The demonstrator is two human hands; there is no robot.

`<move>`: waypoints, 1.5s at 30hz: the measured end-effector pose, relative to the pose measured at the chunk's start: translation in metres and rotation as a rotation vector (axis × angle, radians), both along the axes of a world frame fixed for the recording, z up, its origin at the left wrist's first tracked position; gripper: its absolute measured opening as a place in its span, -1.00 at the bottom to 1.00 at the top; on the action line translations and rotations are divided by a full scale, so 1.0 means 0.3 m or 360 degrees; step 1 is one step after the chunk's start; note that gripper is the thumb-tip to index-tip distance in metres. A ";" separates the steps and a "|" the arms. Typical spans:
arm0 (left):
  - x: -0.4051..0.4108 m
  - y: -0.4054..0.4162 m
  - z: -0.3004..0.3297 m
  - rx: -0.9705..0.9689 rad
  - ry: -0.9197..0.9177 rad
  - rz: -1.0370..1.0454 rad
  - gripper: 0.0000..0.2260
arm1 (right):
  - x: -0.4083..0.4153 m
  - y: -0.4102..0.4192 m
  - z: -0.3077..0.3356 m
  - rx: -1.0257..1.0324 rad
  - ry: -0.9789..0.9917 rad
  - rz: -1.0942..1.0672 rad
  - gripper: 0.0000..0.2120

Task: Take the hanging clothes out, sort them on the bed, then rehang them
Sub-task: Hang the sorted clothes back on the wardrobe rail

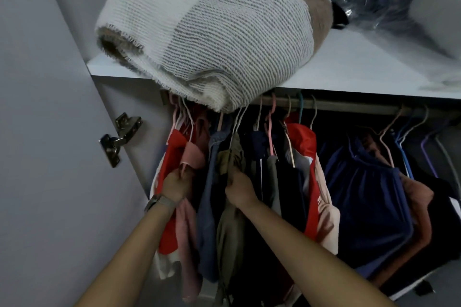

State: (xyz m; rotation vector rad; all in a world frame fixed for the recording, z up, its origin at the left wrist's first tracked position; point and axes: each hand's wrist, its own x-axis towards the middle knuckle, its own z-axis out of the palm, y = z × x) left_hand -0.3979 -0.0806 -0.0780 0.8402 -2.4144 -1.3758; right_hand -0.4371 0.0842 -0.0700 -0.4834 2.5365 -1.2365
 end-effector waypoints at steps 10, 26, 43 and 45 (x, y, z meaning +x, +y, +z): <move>-0.077 0.223 0.072 -0.0958 0.0466 0.0036 -0.58 | -0.051 0.104 -0.008 0.0138 0.0084 -0.0051 -0.49; -0.155 0.067 0.048 -0.0892 0.0130 0.0440 -0.66 | -0.206 -0.021 0.004 -0.0446 -0.0132 -0.0074 -0.54; -0.208 0.466 0.015 -0.1099 -0.0160 -0.0584 -0.50 | -0.121 0.450 -0.043 -0.0203 0.0162 -0.0301 -0.24; -0.211 0.498 0.003 -0.1051 -0.0087 -0.0424 -0.52 | -0.104 0.453 -0.059 -0.0361 0.0100 -0.0389 -0.37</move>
